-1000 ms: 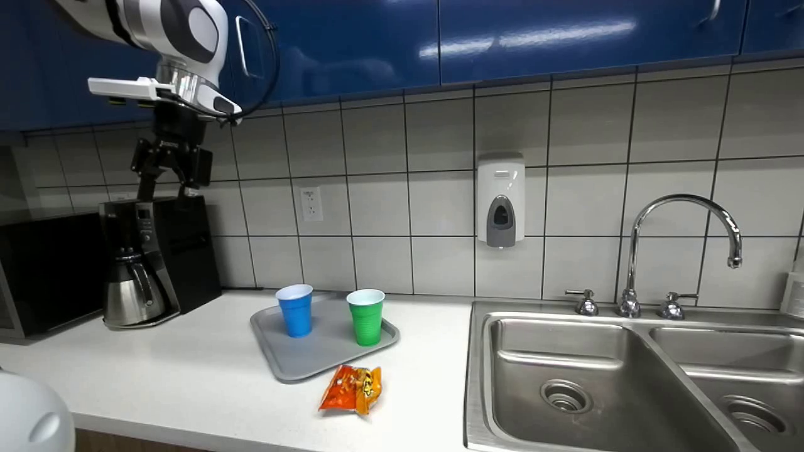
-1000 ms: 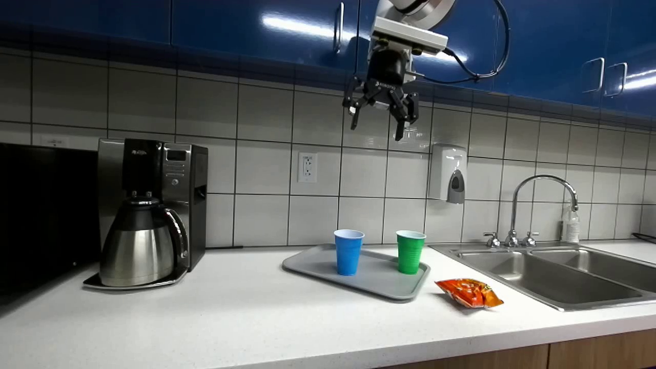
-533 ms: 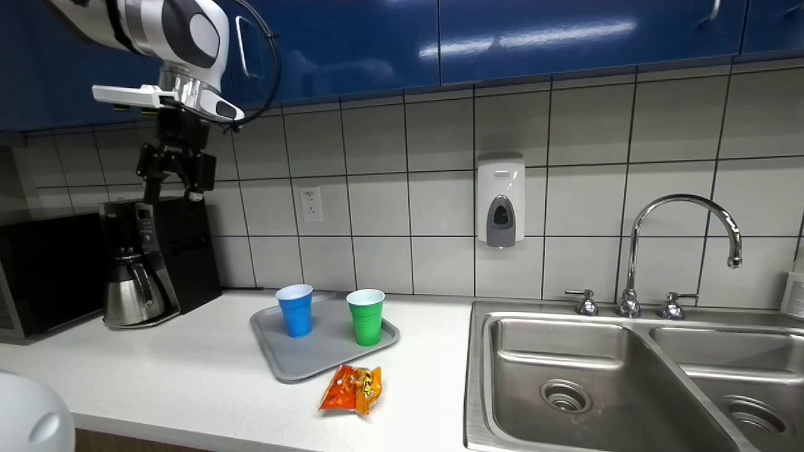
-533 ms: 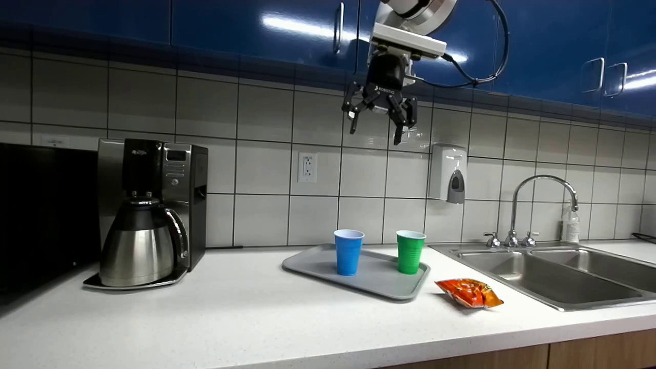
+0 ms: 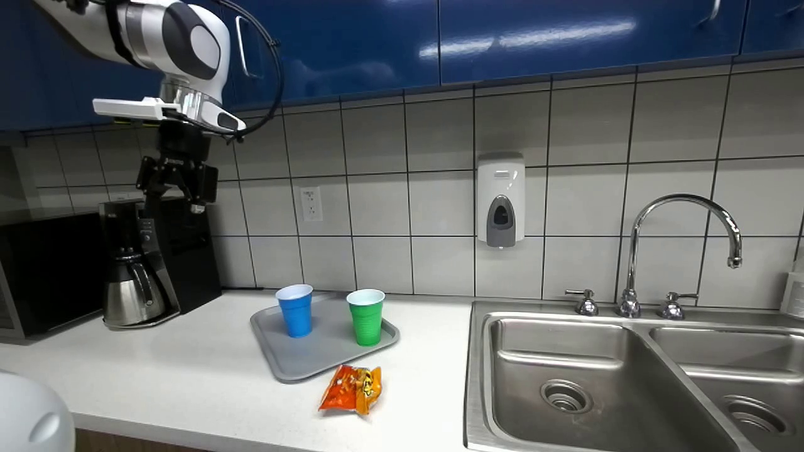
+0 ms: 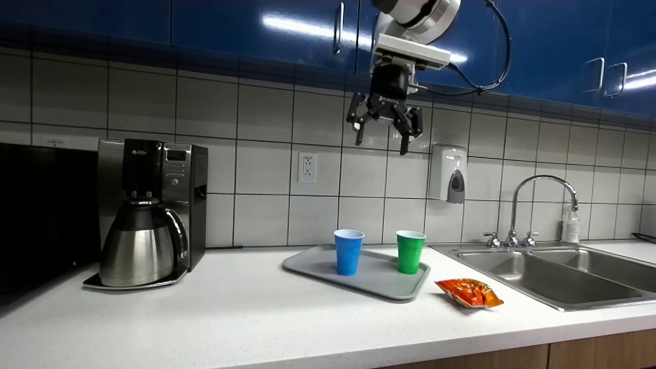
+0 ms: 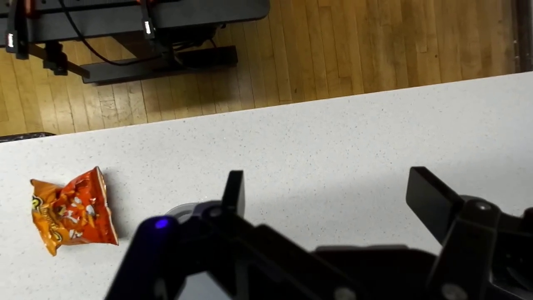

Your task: Remove the cups from the tray and put them on the counter.

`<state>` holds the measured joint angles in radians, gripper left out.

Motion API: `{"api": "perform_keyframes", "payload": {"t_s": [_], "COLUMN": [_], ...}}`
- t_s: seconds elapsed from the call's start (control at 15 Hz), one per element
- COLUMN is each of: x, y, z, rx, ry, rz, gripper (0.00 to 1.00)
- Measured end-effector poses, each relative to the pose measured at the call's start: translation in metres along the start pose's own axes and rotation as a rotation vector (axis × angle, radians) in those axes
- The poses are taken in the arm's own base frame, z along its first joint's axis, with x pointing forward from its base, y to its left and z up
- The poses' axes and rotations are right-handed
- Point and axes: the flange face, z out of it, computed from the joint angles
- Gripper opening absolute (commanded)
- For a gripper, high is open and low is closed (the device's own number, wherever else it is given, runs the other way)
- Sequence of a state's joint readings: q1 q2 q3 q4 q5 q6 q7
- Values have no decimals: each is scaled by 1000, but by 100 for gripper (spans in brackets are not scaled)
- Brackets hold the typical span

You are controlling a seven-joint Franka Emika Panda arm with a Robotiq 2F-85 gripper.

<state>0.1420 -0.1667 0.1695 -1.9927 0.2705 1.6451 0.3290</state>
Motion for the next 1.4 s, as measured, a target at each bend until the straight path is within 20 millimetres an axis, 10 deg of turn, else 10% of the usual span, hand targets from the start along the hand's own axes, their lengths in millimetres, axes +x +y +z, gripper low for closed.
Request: {"api": "perform_keyframes", "payload": {"t_s": [1.4], "x": [28], "y": [40], "z": [85], "rx": [-136], "ry": [116], "rz": [-53], "gripper": [100]}}
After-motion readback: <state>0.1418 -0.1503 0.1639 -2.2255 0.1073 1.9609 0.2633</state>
